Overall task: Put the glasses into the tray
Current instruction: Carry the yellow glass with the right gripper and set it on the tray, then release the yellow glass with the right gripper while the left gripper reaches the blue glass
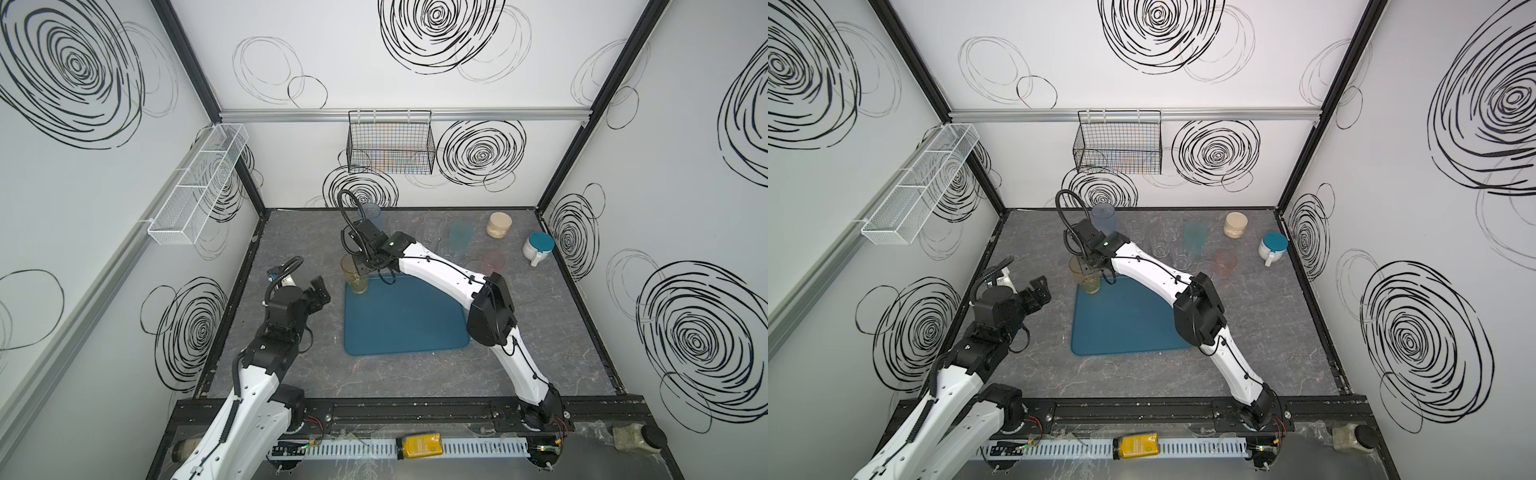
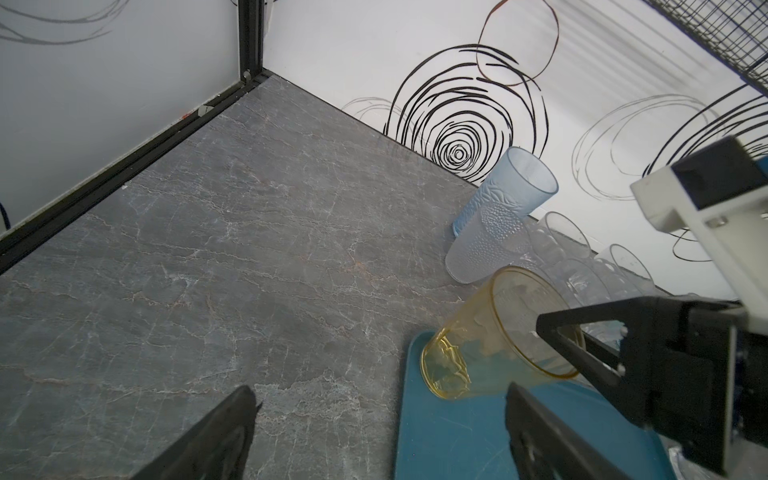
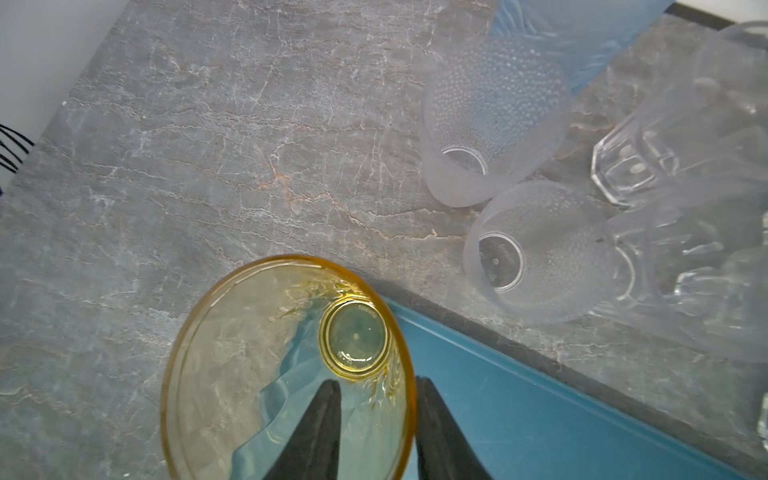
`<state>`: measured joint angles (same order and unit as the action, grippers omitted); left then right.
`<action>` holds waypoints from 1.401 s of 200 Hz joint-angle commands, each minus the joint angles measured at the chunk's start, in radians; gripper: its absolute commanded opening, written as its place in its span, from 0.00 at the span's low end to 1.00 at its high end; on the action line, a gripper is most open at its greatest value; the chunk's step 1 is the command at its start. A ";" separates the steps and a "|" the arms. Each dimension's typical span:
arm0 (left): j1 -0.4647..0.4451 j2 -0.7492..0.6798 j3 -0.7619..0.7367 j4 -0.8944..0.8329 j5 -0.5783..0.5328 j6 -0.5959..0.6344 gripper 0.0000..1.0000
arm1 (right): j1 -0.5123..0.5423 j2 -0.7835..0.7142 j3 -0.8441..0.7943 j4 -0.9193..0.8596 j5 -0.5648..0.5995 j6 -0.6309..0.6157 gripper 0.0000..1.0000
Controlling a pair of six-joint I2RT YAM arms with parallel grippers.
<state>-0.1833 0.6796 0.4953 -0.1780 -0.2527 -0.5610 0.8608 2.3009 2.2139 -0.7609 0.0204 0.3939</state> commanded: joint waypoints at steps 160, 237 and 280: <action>0.056 0.791 0.675 0.127 0.373 0.188 0.99 | -0.272 -0.757 -0.999 0.449 -0.104 0.092 0.49; 0.059 1.193 1.007 0.092 0.447 0.203 0.94 | -0.268 -0.792 -1.117 0.444 -0.116 0.125 0.49; 0.048 1.297 1.114 0.098 0.434 0.192 0.93 | -0.263 -0.807 -1.169 0.468 -0.119 0.132 0.49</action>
<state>-0.1291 1.9404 1.5311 -0.1116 0.1806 -0.3813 0.5915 1.5227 1.0733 -0.3161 -0.1120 0.5079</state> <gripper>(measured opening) 0.934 0.489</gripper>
